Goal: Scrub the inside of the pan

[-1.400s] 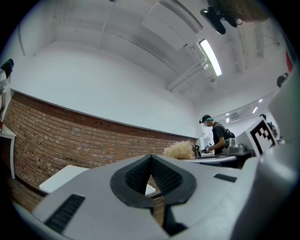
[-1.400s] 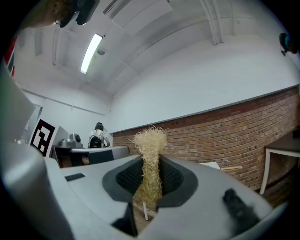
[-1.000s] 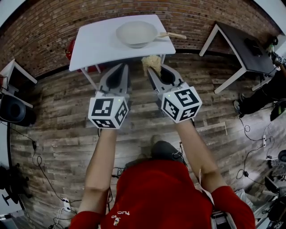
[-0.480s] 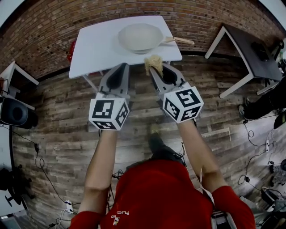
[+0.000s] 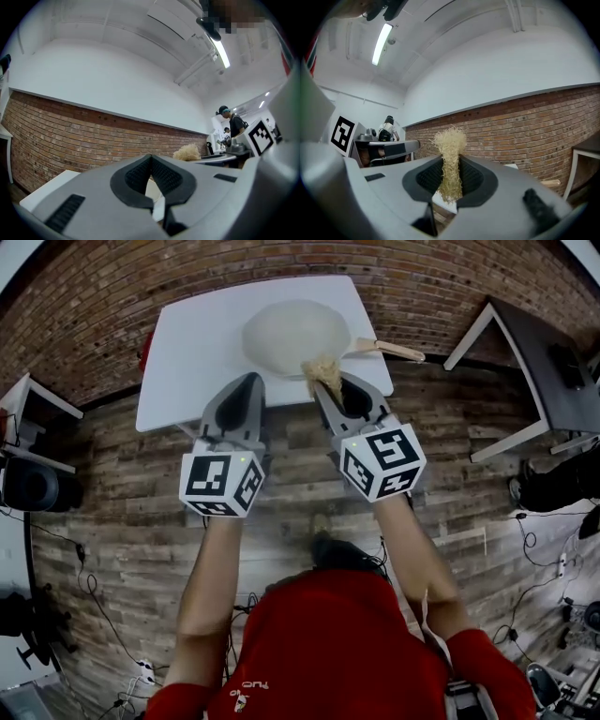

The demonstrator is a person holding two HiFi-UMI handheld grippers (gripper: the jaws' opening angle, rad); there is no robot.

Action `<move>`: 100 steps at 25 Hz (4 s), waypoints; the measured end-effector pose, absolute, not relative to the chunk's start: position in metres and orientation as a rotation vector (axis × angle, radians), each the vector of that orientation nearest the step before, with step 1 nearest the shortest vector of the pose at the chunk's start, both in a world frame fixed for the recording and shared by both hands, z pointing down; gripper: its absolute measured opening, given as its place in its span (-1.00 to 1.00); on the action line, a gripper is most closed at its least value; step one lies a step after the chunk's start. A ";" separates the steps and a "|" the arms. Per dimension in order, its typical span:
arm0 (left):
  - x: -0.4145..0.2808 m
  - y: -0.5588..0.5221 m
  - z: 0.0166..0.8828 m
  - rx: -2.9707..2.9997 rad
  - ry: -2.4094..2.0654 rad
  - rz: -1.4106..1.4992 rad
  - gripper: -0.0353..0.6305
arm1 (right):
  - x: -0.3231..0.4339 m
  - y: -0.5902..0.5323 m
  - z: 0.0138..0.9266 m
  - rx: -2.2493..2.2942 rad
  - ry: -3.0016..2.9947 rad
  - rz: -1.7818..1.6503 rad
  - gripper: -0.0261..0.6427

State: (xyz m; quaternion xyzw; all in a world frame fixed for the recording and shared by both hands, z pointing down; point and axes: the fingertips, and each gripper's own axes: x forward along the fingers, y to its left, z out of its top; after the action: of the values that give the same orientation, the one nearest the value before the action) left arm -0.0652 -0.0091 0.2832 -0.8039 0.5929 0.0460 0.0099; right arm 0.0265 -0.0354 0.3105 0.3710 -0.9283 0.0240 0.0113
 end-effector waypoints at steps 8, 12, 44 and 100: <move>-0.067 -0.093 0.284 -2.460 1.898 0.114 -0.85 | 0.030 -0.123 0.317 1.109 -2.911 0.110 -0.67; -0.069 -0.125 0.284 -2.446 1.913 0.097 -0.85 | 0.027 -0.157 0.318 1.090 -2.909 0.120 -0.67; -0.155 -0.308 0.328 -2.525 1.831 0.033 -0.85 | -0.071 -0.326 0.351 1.154 -2.708 0.128 -0.66; -0.197 -0.394 0.373 -2.581 1.828 0.116 -0.85 | -0.042 -0.433 0.535 1.119 -2.012 0.478 -0.67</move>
State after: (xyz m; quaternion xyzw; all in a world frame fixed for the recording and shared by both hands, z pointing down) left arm -0.1975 -0.3944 0.3733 -0.8155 0.5775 0.0366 -0.0115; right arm -0.0418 -0.4326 0.5345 0.4392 -0.7897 0.1876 0.3850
